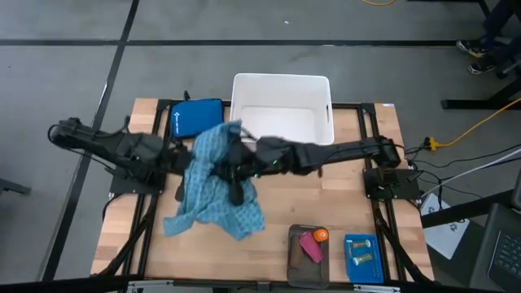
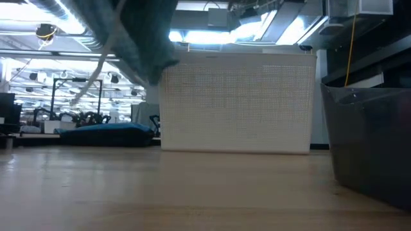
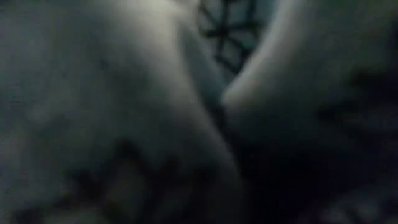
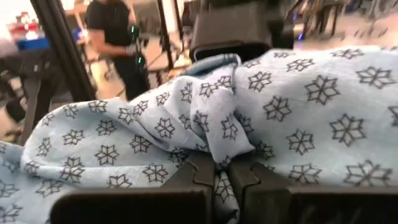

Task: Pick & place medical supplies in basket/bin
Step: Put the blue patient gown into the white bin

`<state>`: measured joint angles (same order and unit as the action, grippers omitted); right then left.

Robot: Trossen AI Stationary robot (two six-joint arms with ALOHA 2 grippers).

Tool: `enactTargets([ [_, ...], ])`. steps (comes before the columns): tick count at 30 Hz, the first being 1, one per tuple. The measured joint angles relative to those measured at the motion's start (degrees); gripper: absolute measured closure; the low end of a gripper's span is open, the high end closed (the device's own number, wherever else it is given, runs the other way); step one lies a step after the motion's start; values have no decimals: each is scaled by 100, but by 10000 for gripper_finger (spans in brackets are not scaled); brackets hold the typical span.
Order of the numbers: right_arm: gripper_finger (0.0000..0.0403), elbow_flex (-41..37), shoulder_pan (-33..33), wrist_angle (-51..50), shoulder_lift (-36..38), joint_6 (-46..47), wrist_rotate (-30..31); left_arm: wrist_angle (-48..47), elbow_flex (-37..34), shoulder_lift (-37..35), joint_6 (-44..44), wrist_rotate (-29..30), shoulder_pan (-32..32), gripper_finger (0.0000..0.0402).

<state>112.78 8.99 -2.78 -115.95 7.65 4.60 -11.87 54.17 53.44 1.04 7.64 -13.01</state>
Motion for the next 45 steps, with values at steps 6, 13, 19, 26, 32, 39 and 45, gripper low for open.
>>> enactTargets([
  [6,397,-10,-278,-244,538,-106,9,-396,1089,652,272,-1003,808,393],
  [13,397,-12,-630,-588,1053,-102,-2,-1052,2615,1484,502,-1987,1638,393],
  [19,398,-18,-850,-801,1419,-85,-98,-1600,3858,2212,654,-2521,2110,393],
  [26,398,-21,-1067,-904,1776,-89,-173,-2030,5246,3026,737,-2810,2490,393],
  [32,398,-21,-1239,-1443,2047,-85,86,-2166,5945,3596,748,-3035,2801,393],
  [39,398,-23,-1384,-2380,2273,-61,655,-1711,6024,4026,644,-3590,3200,393],
  [45,398,-23,-1450,-3017,2359,87,1038,-1450,6024,4318,525,-3945,3427,393],
])
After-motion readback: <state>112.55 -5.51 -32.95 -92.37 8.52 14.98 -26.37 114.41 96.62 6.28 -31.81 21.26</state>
